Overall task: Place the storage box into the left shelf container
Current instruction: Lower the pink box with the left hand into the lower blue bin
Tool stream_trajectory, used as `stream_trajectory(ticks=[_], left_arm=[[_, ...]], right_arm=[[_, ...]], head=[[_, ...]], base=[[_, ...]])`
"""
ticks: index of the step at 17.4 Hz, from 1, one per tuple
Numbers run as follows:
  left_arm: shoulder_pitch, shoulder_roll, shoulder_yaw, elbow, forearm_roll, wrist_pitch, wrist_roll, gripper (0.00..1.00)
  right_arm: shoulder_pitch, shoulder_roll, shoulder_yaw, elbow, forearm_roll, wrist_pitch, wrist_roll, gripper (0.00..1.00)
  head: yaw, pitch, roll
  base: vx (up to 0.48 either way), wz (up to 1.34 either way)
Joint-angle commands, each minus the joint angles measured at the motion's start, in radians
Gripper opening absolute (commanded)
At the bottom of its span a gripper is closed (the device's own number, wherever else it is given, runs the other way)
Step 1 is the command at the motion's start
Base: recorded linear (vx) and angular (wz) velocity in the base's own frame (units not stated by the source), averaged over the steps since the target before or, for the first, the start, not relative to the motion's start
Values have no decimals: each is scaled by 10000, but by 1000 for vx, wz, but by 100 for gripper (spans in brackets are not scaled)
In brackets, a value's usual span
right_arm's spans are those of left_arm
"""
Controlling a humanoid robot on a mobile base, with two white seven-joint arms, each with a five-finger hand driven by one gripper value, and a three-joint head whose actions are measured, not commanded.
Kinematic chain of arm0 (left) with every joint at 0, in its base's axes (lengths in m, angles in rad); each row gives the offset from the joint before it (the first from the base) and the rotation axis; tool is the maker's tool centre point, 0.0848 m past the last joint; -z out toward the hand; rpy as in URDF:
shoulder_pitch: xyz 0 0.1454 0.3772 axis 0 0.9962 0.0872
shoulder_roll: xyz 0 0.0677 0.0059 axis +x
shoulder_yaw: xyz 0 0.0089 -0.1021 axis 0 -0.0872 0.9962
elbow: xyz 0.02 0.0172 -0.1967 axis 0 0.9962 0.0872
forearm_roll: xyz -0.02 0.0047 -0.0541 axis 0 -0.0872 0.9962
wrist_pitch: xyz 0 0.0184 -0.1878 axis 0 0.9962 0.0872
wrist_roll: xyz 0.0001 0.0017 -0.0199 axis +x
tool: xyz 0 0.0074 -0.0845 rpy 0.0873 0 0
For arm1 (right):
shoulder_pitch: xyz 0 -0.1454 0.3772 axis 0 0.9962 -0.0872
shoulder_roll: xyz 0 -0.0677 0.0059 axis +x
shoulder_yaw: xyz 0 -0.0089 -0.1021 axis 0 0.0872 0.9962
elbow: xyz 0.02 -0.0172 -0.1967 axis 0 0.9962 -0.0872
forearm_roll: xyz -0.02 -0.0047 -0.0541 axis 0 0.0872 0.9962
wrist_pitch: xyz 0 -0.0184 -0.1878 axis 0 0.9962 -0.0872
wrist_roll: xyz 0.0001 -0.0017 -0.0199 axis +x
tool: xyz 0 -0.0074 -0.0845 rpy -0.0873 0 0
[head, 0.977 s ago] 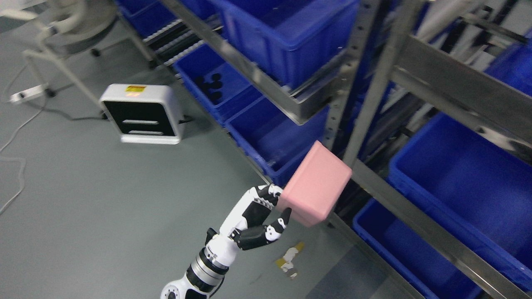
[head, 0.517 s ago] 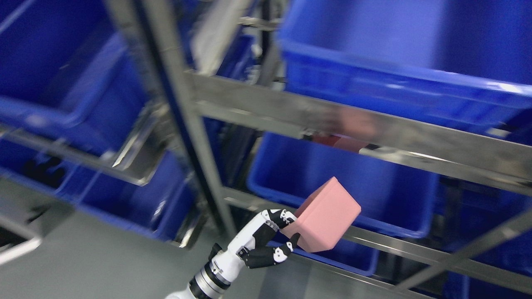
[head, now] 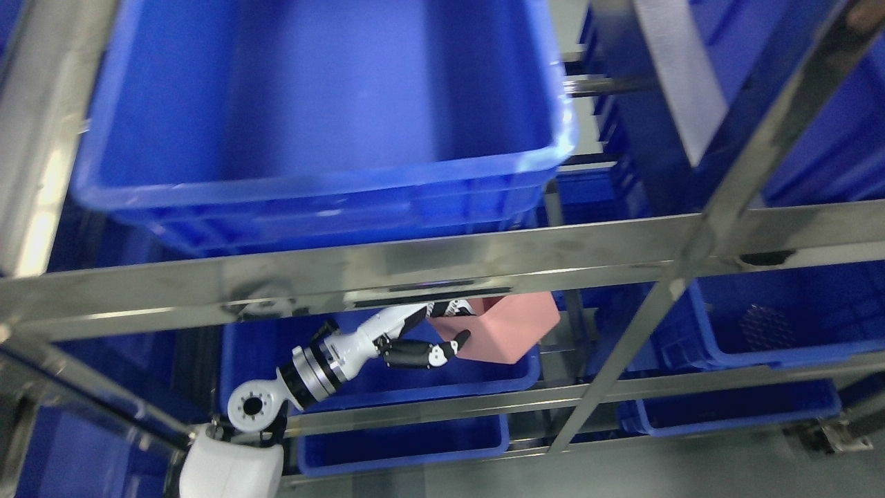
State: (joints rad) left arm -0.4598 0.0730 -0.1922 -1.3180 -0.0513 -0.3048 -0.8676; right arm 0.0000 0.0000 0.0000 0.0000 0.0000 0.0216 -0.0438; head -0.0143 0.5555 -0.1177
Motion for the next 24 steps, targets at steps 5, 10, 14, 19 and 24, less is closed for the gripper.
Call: stream_trajectory(ticks=[5, 10, 14, 19, 24], left_arm=[[-2075, 497, 1553, 3394, -5652, -1061, -924, 4], [-1983, 344, 2243, 2996, -4936, -1078, -1753, 4], [-1830, 390, 2260, 2429, -3999, -986, -2290, 5], [-1692, 313, 2198, 2106, -3675, -971, -2399, 59], [-682, -556, 2507, 699, -1538, 570, -2186, 95]], right_arm=[[92, -175, -46, -175, 15, -2, 9, 100], [92, -175, -46, -175, 15, -2, 9, 100], [92, -175, -46, -175, 15, -2, 9, 100], [92, -175, -46, -175, 15, -2, 9, 100], [92, -175, -46, -175, 15, -2, 9, 100]], head=[[0, -2, 0], [0, -2, 0], [0, -2, 0], [0, -4, 0], [0, -4, 0]], base=[[66, -332], [14, -59], [-9, 33], [-2, 9], [0, 0]])
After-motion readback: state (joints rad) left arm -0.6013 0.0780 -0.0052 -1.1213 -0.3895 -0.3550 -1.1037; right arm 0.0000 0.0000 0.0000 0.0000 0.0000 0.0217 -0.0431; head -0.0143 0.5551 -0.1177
